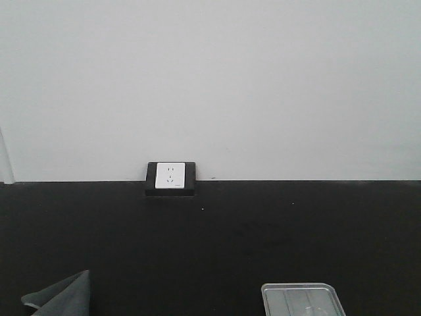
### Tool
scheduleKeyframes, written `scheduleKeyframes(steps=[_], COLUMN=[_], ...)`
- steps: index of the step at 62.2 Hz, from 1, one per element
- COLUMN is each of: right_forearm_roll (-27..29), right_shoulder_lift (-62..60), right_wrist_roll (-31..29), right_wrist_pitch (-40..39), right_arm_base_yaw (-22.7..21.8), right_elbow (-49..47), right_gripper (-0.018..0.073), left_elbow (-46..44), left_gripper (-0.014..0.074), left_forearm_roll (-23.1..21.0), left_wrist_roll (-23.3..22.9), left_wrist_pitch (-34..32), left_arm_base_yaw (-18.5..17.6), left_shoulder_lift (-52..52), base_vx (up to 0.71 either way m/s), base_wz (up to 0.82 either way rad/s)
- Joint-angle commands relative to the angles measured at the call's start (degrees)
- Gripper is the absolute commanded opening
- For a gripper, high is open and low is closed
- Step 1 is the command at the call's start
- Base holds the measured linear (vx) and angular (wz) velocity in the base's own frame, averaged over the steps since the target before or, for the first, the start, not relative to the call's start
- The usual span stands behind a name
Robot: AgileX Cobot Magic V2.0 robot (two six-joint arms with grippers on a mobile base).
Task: Wipe beaker with gray cloth and return to tray
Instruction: 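Lower the left gripper onto the gray cloth and pinch it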
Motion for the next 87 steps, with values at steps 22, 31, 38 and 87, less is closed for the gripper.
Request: scheduleKeyframes(steps=[22, 31, 38, 87], right_forearm_roll=[0.12, 0.07, 0.13, 0.13], right_shoulder_lift=[16.12, 23.73, 28.23, 33.39], right_wrist_roll=[-0.05, -0.05, -0.05, -0.05], right_wrist_pitch=[19.74, 24.02, 23.62, 22.99], right_arm_base_yaw=[0.05, 0.05, 0.05, 0.05], right_elbow=[-34.54, -38.07, -38.15, -37.97], right_gripper=[-0.0008, 0.0000, 0.0029, 0.0493], left_elbow=[-39.28, -43.09, -43.06, -60.79], left_gripper=[0.0018, 0.0066, 0.0129, 0.0541], left_forearm_roll=[-0.19, -0.19, -0.19, -12.56], left_wrist_roll=[-0.07, -0.07, -0.07, 9.43], left_wrist_pitch=[20.77, 26.08, 26.62, 38.55], left_arm_base_yaw=[-0.04, -0.04, -0.04, -2.73], left_shoulder_lift=[15.41, 25.16, 30.96, 72.35], base_vx=[0.00, 0.00, 0.00, 0.00], base_wz=[0.00, 0.00, 0.00, 0.00])
